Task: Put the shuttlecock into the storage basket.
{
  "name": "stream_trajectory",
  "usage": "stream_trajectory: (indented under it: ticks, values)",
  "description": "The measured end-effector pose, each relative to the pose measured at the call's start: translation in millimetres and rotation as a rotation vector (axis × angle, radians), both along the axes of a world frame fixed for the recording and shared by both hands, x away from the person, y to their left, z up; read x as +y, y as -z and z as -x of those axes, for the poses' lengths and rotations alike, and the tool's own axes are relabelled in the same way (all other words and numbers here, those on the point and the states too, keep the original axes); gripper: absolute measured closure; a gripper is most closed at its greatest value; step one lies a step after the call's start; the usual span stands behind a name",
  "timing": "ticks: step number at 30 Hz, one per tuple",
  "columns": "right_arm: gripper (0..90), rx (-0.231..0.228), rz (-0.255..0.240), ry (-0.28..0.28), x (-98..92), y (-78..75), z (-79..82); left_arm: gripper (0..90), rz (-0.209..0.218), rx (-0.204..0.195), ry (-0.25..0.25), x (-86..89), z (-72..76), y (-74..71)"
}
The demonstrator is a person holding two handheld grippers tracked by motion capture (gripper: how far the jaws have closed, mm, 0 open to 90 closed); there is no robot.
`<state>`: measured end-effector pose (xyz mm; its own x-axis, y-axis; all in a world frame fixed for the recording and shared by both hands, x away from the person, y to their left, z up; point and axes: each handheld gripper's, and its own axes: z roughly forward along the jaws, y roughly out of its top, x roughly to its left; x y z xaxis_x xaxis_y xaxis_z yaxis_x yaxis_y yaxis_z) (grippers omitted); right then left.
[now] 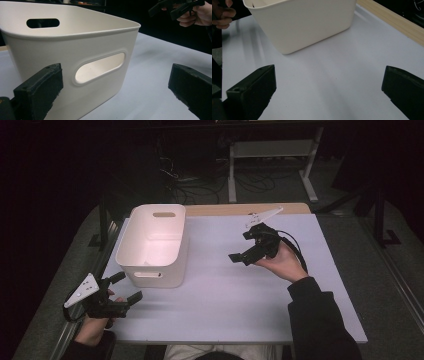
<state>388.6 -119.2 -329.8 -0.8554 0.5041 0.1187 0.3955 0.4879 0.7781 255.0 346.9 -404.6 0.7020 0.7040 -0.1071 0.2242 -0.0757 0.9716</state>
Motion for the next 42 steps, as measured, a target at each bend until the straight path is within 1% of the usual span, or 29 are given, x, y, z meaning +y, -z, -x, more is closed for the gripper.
stream_trajectory:
  ticks: [7,14,25,35,38,40,42]
  values:
    - [0.0,-0.004,-0.022,0.018,-14.9,4.6,4.3,0.0,0.001,0.001,-0.002,-0.1,0.2,0.1]
    - [0.0,-0.005,-0.029,0.036,-26.5,9.4,9.1,0.0,0.0,0.001,-0.002,-0.1,0.3,0.1]
    - [0.0,0.007,-0.028,0.051,-39.3,18.8,15.1,0.0,0.001,0.0,-0.005,0.0,0.4,0.0]
    - [0.0,0.016,-0.042,0.067,-50.5,30.4,22.2,0.0,0.004,-0.001,-0.008,0.0,0.7,0.0]
    - [0.0,0.022,-0.044,0.07,-53.0,32.7,23.4,0.0,0.0,0.0,-0.007,-0.1,0.4,0.1]
    - [0.0,0.027,-0.054,0.074,-57.0,36.1,25.7,0.0,-0.002,0.0,-0.006,-0.2,0.4,0.2]
    - [0.0,0.027,-0.052,0.075,-59.5,38.5,27.8,0.0,-0.004,0.0,-0.006,-0.2,0.3,0.2]
